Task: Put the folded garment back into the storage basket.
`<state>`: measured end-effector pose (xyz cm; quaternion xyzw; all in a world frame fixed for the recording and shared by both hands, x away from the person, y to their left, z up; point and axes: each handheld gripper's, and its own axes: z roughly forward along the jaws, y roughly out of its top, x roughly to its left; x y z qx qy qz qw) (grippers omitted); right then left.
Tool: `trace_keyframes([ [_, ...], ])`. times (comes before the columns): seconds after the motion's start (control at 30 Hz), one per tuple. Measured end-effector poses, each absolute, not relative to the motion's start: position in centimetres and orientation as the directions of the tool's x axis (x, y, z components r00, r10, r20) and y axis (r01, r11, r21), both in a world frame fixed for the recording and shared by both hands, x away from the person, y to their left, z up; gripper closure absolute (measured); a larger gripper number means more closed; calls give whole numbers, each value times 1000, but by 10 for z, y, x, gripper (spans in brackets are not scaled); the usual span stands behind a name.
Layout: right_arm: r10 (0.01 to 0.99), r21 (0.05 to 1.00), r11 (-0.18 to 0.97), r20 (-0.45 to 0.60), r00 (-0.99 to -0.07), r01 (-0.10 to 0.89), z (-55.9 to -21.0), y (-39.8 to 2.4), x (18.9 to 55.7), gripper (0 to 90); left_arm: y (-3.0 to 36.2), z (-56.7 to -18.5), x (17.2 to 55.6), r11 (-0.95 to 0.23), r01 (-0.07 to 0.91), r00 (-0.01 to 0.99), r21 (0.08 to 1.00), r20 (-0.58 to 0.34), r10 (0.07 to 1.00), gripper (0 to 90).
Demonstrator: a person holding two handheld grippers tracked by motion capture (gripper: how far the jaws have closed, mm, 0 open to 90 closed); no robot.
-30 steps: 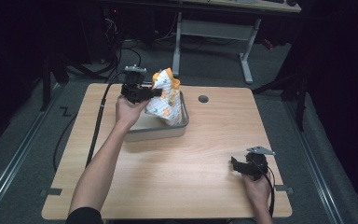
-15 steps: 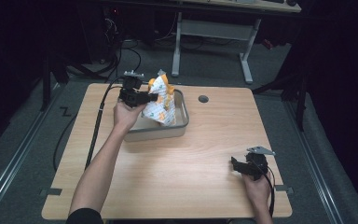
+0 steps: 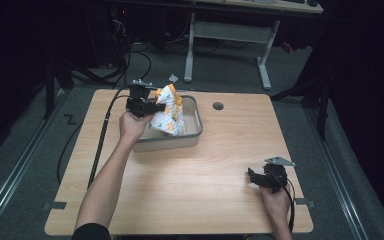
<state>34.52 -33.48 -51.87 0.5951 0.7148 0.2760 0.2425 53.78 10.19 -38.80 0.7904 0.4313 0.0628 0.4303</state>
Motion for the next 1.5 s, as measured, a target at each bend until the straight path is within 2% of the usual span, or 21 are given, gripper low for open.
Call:
trace_keyframes([
  [0.33, 985, 683, 140, -19, -174, 717, -519, -335, 345, 208, 115, -397, 538, -275, 644, 591, 714, -235, 771, 782],
  [0.97, 984, 683, 140, -18, -175, 717, -519, -335, 345, 209, 113, -410, 543, -327, 671, 562, 666, -169, 810, 781],
  [1.23, 984, 683, 139, -17, -175, 717, -519, -335, 345, 209, 108, -402, 544, -282, 663, 566, 693, -218, 795, 781],
  [1.4, 984, 683, 139, -17, -175, 717, -519, -335, 345, 210, 107, -404, 547, -301, 666, 565, 683, -198, 801, 781],
  [1.5, 984, 683, 140, -17, -177, 717, -519, -335, 345, 210, 111, -410, 548, -334, 669, 554, 664, -146, 819, 781],
])
